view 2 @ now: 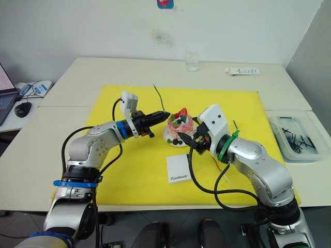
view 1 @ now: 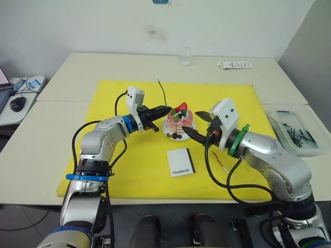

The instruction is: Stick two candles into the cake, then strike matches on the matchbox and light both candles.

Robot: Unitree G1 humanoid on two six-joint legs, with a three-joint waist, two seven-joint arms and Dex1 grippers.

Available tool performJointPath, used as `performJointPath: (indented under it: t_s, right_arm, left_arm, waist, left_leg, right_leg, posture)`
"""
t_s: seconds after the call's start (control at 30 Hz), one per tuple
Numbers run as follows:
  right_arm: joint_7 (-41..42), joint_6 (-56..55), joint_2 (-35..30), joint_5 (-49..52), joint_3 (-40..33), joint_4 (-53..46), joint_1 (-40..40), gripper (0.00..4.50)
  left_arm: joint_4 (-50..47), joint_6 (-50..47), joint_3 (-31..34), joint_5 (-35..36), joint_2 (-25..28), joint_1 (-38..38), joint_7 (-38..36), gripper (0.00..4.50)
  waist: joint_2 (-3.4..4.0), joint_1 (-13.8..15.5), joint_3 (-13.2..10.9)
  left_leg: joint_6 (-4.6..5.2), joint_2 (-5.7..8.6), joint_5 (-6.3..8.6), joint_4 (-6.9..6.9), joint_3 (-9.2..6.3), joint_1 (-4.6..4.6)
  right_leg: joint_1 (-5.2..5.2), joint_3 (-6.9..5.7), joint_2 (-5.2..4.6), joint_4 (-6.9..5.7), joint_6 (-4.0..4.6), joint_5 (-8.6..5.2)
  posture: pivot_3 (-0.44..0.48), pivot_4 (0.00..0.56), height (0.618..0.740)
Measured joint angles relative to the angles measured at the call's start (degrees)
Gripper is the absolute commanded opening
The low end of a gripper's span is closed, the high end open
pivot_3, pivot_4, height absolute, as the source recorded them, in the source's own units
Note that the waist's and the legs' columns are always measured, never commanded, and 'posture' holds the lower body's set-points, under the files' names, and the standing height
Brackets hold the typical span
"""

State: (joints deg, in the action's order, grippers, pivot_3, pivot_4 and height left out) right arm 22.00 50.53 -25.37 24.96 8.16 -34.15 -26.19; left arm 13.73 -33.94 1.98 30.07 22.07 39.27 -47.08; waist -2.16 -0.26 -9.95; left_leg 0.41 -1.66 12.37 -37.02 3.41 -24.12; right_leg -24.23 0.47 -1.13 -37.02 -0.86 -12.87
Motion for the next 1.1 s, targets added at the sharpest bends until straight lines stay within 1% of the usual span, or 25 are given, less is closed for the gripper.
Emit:
performJointPath:
  t_s: [0.3, 0.63, 0.83, 0.97, 1.1]
  right_arm:
    - [0.0, 0.06, 0.33, -1.05, 0.0, -0.7, 0.0, 3.43]
    - [-0.06, 0.11, 0.5, -1.24, -0.01, -0.71, 0.0, 3.43]
    - [-0.06, 0.1, 0.51, -1.32, -0.04, -0.71, 0.0, 3.43]
    - [-0.08, 0.1, 0.53, -1.42, -0.06, -0.71, 0.0, 3.43]
    - [-0.06, 0.05, 0.52, -1.69, -0.06, -0.71, 0.2, 3.43]
  left_arm:
    - [2.37, 2.19, 0.0, -1.48, -1.06, 0.19, -0.54, 0.0]
    - [2.82, 4.25, 0.0, -2.96, -2.13, 0.64, -1.01, 0.0]
    - [2.49, 5.97, -0.58, -4.4, -2.3, -1.68, -1.15, 0.0]
    - [1.49, 9.67, -1.77, -6.58, -2.07, -2.91, -1.24, 0.0]
    - [1.47, 15.44, -2.71, -9.1, -2.28, -4.58, -1.24, 0.0]
  waist:
    - [0.0, 0.0, 0.0]
    - [0.0, 0.0, 0.0]
    - [0.0, 0.0, 0.0]
    - [0.0, 0.01, 0.0]
    - [0.0, 0.02, 0.0]
  left_leg:
    - [0.0, 0.0, 0.0, 0.0, 0.0, 0.0]
    - [0.0, 0.0, 0.0, 0.0, -0.01, 0.0]
    - [0.0, 0.0, 0.0, 0.0, -0.01, 0.0]
    - [0.0, 0.0, 0.0, 0.0, 0.0, 0.0]
    - [0.0, -0.01, 0.0, 0.0, 0.01, 0.02]
  right_leg:
    - [0.0, -0.01, 0.01, 0.0, 0.0, 0.0]
    - [0.0, -0.01, 0.01, 0.0, 0.0, 0.0]
    - [0.0, -0.01, 0.0, 0.0, 0.0, 0.0]
    - [0.01, -0.01, -0.01, 0.0, 0.0, 0.0]
    - [0.02, 0.01, -0.03, 0.0, 0.01, 0.01]
  posture:
    - [0.0, 0.15, 0.74]
    - [0.0, 0.15, 0.74]
    - [0.0, 0.15, 0.74]
    - [0.0, 0.15, 0.74]
    - [0.0, 0.15, 0.74]
